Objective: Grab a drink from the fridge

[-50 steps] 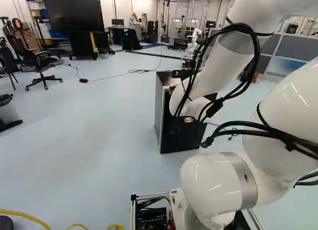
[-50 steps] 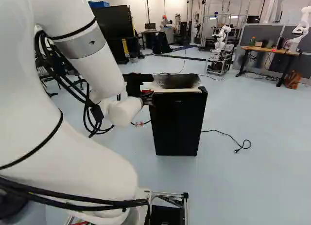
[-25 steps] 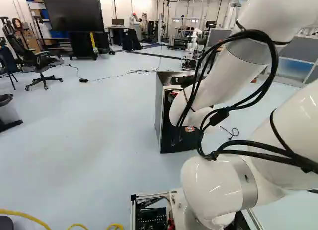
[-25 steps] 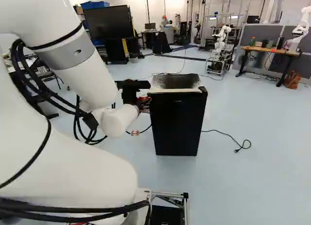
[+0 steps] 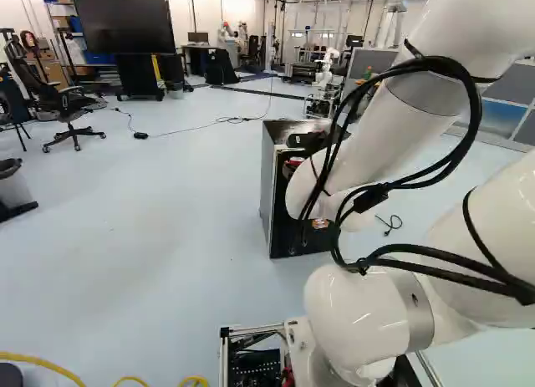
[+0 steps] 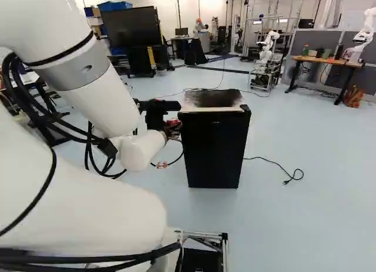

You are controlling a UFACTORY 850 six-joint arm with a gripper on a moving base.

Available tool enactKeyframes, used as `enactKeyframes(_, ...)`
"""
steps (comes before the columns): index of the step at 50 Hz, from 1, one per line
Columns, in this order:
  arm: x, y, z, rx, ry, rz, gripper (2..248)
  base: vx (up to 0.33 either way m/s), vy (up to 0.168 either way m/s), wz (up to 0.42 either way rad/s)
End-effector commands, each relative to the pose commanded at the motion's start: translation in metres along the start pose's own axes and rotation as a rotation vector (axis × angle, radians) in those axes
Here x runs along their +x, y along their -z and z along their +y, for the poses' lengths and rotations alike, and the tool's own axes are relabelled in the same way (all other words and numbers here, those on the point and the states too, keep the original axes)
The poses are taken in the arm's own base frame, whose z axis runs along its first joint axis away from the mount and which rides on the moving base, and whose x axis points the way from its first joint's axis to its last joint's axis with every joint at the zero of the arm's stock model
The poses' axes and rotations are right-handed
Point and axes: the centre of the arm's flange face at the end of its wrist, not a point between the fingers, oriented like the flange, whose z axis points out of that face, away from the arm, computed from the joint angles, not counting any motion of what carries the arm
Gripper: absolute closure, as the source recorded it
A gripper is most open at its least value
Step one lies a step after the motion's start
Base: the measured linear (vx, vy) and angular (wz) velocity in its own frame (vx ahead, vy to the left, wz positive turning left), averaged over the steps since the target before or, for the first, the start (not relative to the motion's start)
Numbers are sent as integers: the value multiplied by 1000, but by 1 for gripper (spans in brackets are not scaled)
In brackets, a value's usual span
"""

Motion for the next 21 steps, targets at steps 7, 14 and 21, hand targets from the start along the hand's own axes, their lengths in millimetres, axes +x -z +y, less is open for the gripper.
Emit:
enactKeyframes(7,0,0,0,0,0,0,152,0,0,0)
enactKeyframes(14,0,0,0,0,0,0,152,0,0,0)
enactKeyframes(21,0,0,0,0,0,0,152,0,0,0)
